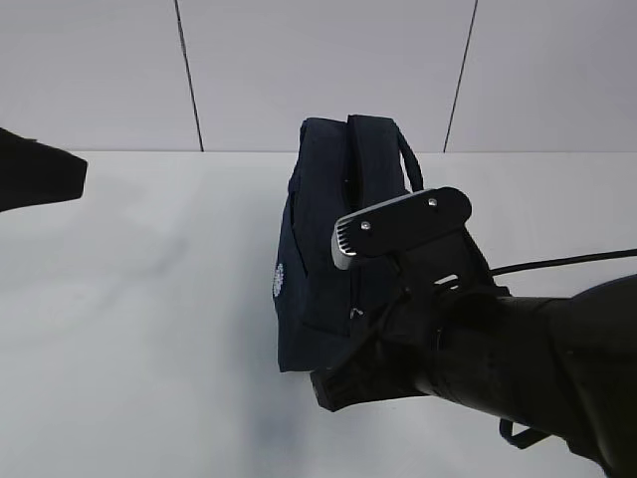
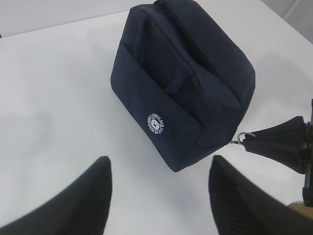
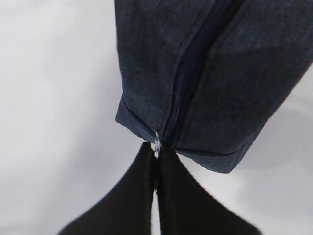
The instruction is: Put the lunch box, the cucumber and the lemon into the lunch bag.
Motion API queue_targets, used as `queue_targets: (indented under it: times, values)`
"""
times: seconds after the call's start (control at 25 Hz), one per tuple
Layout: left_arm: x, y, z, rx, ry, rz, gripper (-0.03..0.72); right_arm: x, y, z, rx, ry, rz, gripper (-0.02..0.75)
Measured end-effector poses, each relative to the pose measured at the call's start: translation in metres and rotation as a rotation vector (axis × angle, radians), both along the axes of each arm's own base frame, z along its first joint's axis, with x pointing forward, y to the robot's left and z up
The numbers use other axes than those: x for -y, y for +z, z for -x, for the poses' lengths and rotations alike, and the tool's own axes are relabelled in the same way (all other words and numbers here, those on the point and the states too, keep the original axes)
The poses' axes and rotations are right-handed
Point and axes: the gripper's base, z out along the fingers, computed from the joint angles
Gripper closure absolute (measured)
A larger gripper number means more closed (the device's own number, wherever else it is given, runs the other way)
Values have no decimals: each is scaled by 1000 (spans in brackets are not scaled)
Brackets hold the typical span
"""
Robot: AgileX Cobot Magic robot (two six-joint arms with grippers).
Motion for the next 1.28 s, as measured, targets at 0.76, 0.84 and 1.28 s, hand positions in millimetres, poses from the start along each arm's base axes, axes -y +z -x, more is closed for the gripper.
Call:
queue_targets:
  times: [0.76, 0.84, 1.28]
  values:
    - [0, 0, 0, 0, 0, 0, 247, -4, 37, 1, 135, 131, -17, 718]
    - [0, 0, 0, 0, 0, 0, 247, -6, 44, -1, 162, 149, -12, 718]
    - [0, 0, 0, -1, 0, 3, 247, -28, 62, -19, 283, 257, 77, 718]
